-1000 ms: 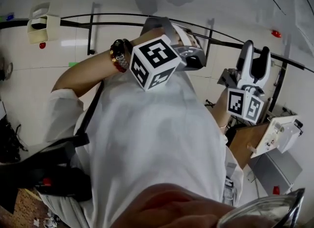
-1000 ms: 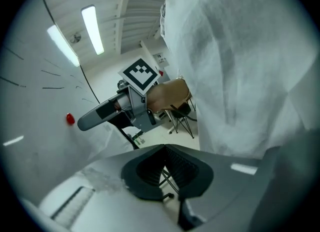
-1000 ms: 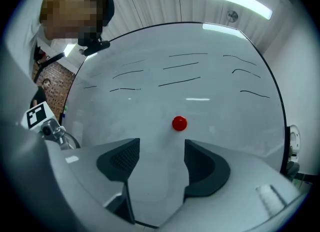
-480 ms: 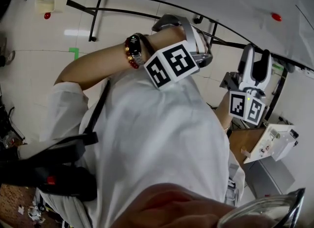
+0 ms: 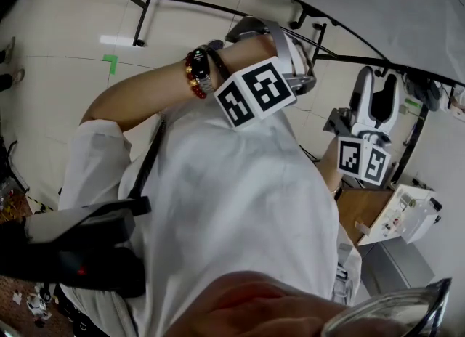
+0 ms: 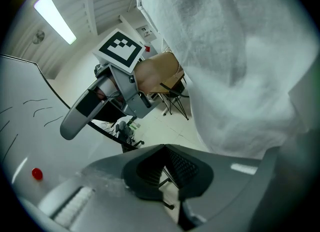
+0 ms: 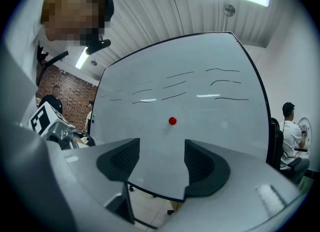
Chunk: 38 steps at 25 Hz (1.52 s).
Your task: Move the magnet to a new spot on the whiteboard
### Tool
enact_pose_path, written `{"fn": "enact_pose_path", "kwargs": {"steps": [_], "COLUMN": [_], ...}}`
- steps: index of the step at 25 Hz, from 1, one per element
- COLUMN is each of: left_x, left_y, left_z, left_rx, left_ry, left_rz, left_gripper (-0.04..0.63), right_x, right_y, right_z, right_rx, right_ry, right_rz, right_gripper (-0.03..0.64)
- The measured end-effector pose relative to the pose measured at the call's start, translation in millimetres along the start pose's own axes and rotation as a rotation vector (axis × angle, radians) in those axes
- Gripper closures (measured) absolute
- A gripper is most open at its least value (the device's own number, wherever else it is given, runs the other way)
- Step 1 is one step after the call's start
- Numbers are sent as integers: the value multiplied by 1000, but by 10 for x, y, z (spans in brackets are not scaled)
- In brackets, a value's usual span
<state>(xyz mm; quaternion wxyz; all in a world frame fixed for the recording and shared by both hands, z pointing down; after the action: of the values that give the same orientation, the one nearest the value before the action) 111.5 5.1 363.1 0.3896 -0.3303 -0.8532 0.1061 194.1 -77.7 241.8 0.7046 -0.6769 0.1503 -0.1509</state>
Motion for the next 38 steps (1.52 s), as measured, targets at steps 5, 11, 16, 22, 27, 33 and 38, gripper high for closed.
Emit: {"fn": "enact_pose_path", "kwargs": {"steps": [5,11,16,22,27,33,38], "left_x": [273,423,409,842,1090,1432,1528], "left_y": [351,593,331,46,96,261,456], "left_z": [-130,206,1106,1936,2367,2579,2653], "left_rx": [-12,259,503,535,614,636,717], "left_ry": [0,184,579,804,865,824,770], "left_rz": [21,457,916,1116,1181,1170,1150], "left_gripper": [589,589,589,589,589,589,589], "right_x": [-94,-514,-793,-1124,-1541,-2101,-2380], "right_y": [-91,-185,-246,-261,-215,-157,-133], "right_z": [460,890,1148,1313,1298,1345,1475], "right_rx": [-4,-15,-23,-30,-44,-55,-77], "right_ry": [29,97,152,128,172,201,185], "right_rz": [-14,-55,-57,-89,-92,-82,-59], "right_gripper": [342,342,342,342,342,342,342]}}
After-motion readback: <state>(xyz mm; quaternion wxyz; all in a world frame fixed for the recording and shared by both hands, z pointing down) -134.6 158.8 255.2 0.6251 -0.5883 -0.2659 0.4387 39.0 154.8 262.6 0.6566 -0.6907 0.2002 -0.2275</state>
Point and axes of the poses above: the fingertips, and each gripper's own axes: z backward along the fingers, x to its right, y out of its top, the point moved 2 cm from there along z, backward along the fingers, and after that the axes turned 2 degrees about y, right-handed, at the moved point
